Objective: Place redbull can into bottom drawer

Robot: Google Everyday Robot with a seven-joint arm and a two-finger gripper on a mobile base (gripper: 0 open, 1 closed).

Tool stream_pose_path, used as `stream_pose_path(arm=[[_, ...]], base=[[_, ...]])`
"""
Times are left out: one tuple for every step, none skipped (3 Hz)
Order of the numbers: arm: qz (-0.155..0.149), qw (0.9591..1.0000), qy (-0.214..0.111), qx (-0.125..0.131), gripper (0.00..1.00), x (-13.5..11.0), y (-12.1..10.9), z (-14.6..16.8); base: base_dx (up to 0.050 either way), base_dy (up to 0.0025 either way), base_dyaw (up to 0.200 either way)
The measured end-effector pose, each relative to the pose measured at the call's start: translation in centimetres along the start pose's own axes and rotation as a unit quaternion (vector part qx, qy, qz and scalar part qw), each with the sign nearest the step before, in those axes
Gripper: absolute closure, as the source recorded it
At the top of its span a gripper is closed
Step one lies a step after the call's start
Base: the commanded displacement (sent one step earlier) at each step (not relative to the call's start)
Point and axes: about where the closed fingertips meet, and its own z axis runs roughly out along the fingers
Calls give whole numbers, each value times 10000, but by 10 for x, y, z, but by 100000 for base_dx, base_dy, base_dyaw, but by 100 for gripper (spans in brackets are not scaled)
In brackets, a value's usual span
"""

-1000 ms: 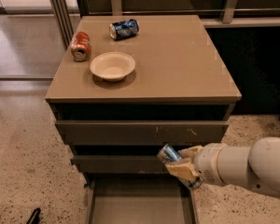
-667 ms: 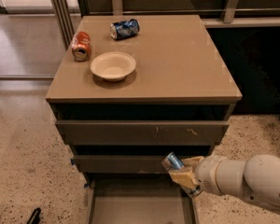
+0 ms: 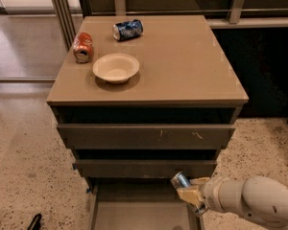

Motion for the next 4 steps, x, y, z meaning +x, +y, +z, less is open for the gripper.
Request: stream_pose_path(arm=[[161, 9993, 313, -147, 100, 21, -8, 23], [160, 9992, 346, -151, 100, 23, -9, 25], [439, 9981, 407, -140, 100, 45, -14, 45], [830, 9948, 549, -220, 100, 80, -22, 84]], base=[[0, 0, 0], [0, 0, 0], [0, 0, 0], [0, 0, 0]])
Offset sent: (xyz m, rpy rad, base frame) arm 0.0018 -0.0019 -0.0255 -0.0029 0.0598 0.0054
